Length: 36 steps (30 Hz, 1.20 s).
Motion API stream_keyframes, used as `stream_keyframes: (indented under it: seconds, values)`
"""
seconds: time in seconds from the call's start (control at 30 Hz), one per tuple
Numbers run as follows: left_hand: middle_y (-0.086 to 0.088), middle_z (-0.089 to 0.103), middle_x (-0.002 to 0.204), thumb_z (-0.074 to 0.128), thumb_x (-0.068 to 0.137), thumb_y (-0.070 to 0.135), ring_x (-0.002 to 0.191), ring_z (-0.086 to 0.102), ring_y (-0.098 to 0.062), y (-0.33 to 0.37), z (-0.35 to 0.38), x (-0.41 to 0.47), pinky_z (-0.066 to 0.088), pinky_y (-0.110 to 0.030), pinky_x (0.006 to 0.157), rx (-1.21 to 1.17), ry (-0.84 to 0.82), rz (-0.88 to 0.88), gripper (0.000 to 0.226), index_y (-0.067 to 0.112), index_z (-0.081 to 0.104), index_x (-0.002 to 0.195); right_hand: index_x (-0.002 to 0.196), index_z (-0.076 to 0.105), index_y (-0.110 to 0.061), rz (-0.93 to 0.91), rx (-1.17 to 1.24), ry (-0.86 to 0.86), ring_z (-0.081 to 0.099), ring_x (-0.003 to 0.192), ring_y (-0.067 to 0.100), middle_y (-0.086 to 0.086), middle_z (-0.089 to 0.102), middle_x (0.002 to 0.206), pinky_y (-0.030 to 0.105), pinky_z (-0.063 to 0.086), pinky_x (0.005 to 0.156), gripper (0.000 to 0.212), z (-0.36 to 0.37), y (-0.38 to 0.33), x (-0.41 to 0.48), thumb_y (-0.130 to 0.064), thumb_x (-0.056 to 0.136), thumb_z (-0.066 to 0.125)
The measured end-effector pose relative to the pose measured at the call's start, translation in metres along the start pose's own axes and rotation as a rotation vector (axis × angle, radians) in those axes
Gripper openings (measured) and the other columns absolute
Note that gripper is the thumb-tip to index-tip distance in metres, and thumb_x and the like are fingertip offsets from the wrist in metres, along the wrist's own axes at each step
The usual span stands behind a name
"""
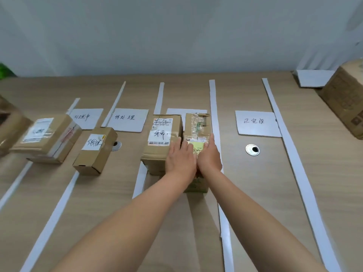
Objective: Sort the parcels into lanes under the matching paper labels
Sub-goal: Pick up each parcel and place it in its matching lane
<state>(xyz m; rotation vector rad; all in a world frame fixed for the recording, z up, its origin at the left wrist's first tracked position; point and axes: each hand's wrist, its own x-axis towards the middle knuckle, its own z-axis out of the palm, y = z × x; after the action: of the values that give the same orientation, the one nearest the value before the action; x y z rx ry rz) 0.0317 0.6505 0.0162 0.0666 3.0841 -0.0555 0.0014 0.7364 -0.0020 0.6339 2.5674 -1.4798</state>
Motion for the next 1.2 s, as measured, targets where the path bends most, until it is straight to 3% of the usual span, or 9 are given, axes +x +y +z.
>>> stream_keyframes:
  seconds: [0.07, 0.17, 0.27, 0.47, 0.63, 0.77, 0.93, 1.07, 1.2]
  values:
    - [-0.004, 0.017, 0.163, 0.022, 0.107, 0.034, 0.153, 0.002, -0.021, -0.018, -0.016, -0.021, -0.001, -0.040, 0.125, -0.036, -0.001, 0.046, 0.053, 0.013, 0.018, 0.155, 0.152, 0.034, -0.024, -0.093, -0.224, 0.157, 0.031, 0.145, 0.025, 0.005, 0.034, 0.158, 0.043, 0.031, 0.112, 0.053, -0.003, -0.014, -0.014, -0.009, 0.102, 0.039]
    - [-0.003, 0.011, 0.166, 0.025, 0.107, 0.033, 0.153, 0.003, -0.018, -0.068, -0.043, -0.052, 0.000, -0.037, 0.123, 0.025, 0.104, 0.144, 0.055, 0.015, 0.012, 0.157, 0.137, 0.054, -0.014, -0.319, -0.160, 0.294, 0.030, 0.140, 0.029, 0.012, 0.034, 0.151, 0.043, 0.034, 0.114, 0.045, 0.003, -0.055, -0.048, 0.000, 0.095, 0.046]
    - [-0.003, 0.011, 0.166, 0.026, 0.106, 0.032, 0.153, 0.004, -0.016, -0.138, -0.079, -0.087, 0.002, -0.036, 0.124, 0.067, 0.202, 0.039, 0.056, 0.014, 0.012, 0.158, 0.134, 0.058, -0.015, -0.562, -0.153, 0.134, 0.031, 0.137, 0.026, 0.009, 0.037, 0.146, 0.043, 0.032, 0.115, 0.040, 0.028, -0.107, -0.100, -0.005, 0.097, 0.047]
    - [-0.001, 0.012, 0.166, 0.027, 0.106, 0.029, 0.153, 0.005, -0.015, -0.291, -0.149, -0.199, 0.002, -0.038, 0.124, 0.004, 0.355, -0.303, 0.056, 0.015, 0.013, 0.158, 0.143, 0.049, -0.015, -0.903, -0.154, -0.068, 0.023, 0.147, 0.023, 0.003, 0.037, 0.151, 0.042, 0.019, 0.122, 0.045, 0.102, -0.211, -0.232, -0.009, 0.098, 0.046]
    - [-0.005, 0.032, 0.160, 0.014, 0.099, 0.035, 0.148, 0.029, -0.019, -0.419, -0.179, -0.333, 0.020, -0.042, 0.120, 0.058, 0.511, -0.534, 0.061, 0.012, 0.033, 0.153, 0.145, 0.047, -0.011, -1.219, -0.187, -0.211, 0.027, 0.147, 0.028, 0.010, 0.041, 0.151, 0.042, 0.020, 0.122, 0.051, 0.183, -0.276, -0.373, -0.006, 0.094, 0.051]
    - [-0.002, 0.022, 0.163, 0.004, 0.095, 0.039, 0.151, 0.018, -0.016, -0.497, -0.185, -0.428, 0.008, -0.041, 0.122, 0.021, 0.589, -0.688, 0.069, 0.013, 0.025, 0.156, 0.148, 0.043, -0.016, -1.316, -0.194, -0.266, 0.024, 0.148, 0.025, 0.006, 0.038, 0.154, 0.042, 0.019, 0.122, 0.055, 0.241, -0.299, -0.469, -0.006, 0.094, 0.049]
    - [-0.003, 0.024, 0.162, 0.013, 0.099, 0.038, 0.151, 0.021, -0.017, -0.593, -0.171, -0.545, 0.016, -0.046, 0.123, 0.052, 0.637, -0.781, 0.063, 0.012, 0.027, 0.155, 0.157, 0.025, -0.019, -1.416, -0.237, -0.307, 0.008, 0.154, 0.016, -0.001, 0.023, 0.164, 0.039, 0.002, 0.125, 0.056, 0.323, -0.302, -0.587, -0.022, 0.103, 0.040]
    - [-0.001, 0.019, 0.164, 0.020, 0.101, 0.038, 0.151, 0.016, -0.014, -0.653, -0.155, -0.601, 0.016, -0.049, 0.122, 0.117, 0.595, -0.774, 0.061, 0.014, 0.020, 0.157, 0.160, 0.013, -0.019, -1.388, -0.293, -0.382, -0.002, 0.154, 0.012, -0.005, 0.011, 0.167, 0.041, -0.004, 0.124, 0.061, 0.368, -0.284, -0.646, -0.022, 0.104, 0.038]
    - [0.003, 0.007, 0.166, 0.021, 0.101, 0.039, 0.153, 0.005, -0.012, -0.689, -0.148, -0.608, 0.003, -0.046, 0.124, 0.156, 0.570, -0.732, 0.063, 0.016, 0.009, 0.158, 0.160, 0.009, -0.019, -1.377, -0.364, -0.352, -0.005, 0.154, 0.011, -0.005, 0.007, 0.168, 0.042, -0.007, 0.123, 0.063, 0.393, -0.288, -0.657, -0.028, 0.104, 0.036]
